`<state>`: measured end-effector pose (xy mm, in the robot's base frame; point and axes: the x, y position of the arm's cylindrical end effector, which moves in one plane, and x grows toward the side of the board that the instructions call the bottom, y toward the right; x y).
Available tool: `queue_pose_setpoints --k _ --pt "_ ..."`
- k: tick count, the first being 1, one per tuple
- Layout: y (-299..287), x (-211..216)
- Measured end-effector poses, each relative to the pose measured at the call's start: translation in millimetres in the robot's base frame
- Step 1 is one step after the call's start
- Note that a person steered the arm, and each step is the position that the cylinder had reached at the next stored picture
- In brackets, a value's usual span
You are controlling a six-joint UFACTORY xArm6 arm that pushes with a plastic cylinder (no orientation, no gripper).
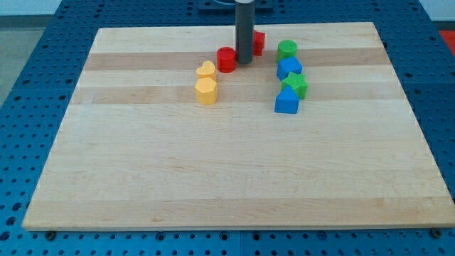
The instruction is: Slightly move the red star to the right
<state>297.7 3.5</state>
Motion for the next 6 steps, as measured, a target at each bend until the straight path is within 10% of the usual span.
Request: queue_pose_setpoints --k 6 --pt "-0.1 -54.4"
